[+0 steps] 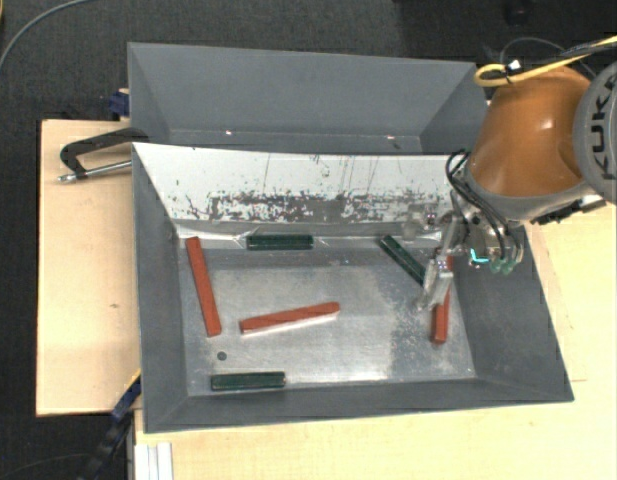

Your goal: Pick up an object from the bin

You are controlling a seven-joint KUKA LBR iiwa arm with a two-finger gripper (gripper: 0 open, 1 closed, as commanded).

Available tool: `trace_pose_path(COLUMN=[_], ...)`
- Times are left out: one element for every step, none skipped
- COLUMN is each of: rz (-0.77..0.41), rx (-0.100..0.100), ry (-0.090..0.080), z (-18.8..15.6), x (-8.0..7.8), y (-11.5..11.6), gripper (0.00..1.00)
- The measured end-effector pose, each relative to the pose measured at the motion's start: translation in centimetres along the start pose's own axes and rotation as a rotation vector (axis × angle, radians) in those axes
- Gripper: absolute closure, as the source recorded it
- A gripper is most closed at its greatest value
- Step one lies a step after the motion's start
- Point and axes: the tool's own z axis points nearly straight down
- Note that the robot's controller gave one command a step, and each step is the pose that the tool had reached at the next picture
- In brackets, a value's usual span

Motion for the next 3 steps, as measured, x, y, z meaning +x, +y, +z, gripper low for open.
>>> trace_pose_path(rz=[0.109,0.130,0.132], rx=[0.000,-0.002,0.000], ry=[0.007,-0.004,-0.004], z=[11.0,10.5,10.5], x=[-2.6,-3.7,-3.6], y=[-6.9,-3.6,-3.8], gripper=[0.00,0.00,1.00])
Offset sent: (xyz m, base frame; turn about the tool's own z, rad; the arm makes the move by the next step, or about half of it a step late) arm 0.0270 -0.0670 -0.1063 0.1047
